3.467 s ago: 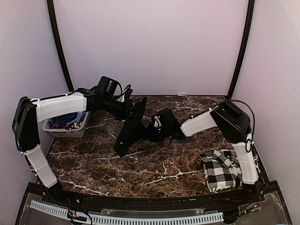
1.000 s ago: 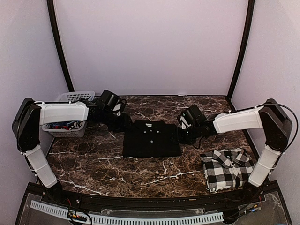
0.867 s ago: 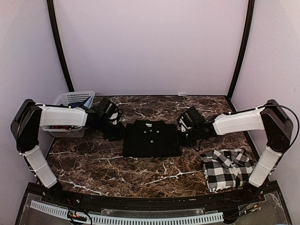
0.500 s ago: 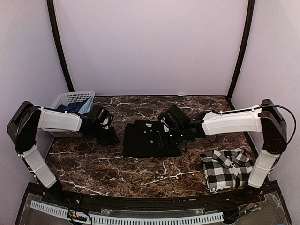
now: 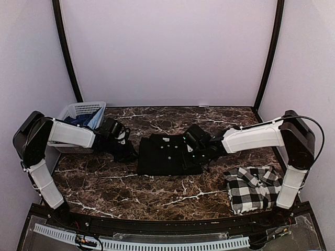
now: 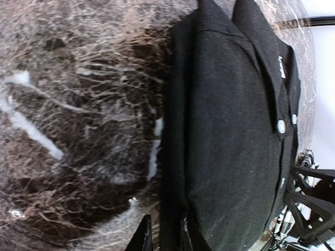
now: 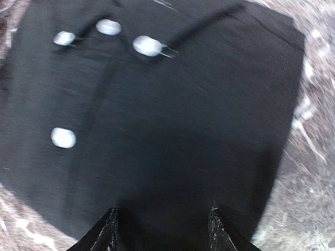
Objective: Fold and stack the long sleeve shirts
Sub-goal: Move the square-folded shirt to the center of the board.
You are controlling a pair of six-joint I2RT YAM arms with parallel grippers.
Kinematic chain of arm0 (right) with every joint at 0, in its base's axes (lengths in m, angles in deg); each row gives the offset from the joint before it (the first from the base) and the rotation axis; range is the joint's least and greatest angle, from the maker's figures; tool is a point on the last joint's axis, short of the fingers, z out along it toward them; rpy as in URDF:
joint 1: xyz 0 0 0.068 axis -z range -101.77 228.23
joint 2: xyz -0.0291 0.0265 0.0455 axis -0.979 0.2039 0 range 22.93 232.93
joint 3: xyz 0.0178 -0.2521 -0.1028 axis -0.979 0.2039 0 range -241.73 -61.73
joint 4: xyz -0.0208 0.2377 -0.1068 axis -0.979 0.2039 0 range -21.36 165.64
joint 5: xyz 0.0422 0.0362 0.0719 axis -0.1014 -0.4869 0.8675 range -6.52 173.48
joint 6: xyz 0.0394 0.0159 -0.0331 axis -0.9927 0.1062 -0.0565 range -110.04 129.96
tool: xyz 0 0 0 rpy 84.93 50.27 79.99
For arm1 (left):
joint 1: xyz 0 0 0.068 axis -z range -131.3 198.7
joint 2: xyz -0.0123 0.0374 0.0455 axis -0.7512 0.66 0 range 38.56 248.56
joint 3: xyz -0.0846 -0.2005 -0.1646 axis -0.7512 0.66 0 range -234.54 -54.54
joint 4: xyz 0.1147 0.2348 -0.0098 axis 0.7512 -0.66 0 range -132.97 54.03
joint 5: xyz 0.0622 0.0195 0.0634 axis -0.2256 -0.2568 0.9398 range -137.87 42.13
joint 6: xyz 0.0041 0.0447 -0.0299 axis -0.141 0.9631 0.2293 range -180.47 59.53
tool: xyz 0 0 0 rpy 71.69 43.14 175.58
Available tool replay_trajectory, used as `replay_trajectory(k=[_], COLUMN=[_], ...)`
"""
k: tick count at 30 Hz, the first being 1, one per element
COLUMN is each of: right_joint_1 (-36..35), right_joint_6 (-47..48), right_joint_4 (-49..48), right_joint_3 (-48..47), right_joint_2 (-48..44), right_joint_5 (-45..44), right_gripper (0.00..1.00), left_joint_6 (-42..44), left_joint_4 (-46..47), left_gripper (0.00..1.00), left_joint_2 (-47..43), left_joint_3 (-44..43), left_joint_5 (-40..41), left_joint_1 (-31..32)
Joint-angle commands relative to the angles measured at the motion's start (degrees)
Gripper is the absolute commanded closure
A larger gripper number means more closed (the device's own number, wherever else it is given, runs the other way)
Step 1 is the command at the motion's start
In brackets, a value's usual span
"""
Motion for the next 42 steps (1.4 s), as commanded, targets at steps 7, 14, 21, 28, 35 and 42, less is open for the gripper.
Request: replay_trajectory(k=[7,14,21,28,35,42], right_joint_1=[3.24,3.93,3.95,3.73,3.26,2.38], right_joint_6=[-1.97,-3.87,-5.19,-6.65,-7.92,-8.17], right_joint_4=[-2.83,-5.61,-7.36,-8.54,-8.98,-8.03], right_joint_3=[7.82,12.05,14.67,16.73,18.18,17.57], right_joint_2=[-5.28,-5.96,-5.89,-5.39,-5.85,-6.05], right_joint_5=[-0.72,1.64,2.95,4.29,4.23,3.27], right_gripper=[0.44,0.44,0.44,0.44,0.44,0.44], left_joint_6=[-2.45,-3.2,-2.91,-0.35,-0.84,-0.64], left_joint_4=[5.07,4.86,-0.46,-9.76,-7.77,-5.2], left_gripper=[0.81,0.94,1.0,1.0,1.0,0.99], left_joint_2=[0.07,-0.6,-3.22,-7.67,-6.04,-7.16], left_joint_3=[2.41,1.91,0.64,-0.31,5.74,8.8], left_joint_5=[-5.64,-7.86,-8.08,-7.96,-13.09,-12.32], left_joint_1=[0.23,0.88,2.38,2.43,2.63,3.02])
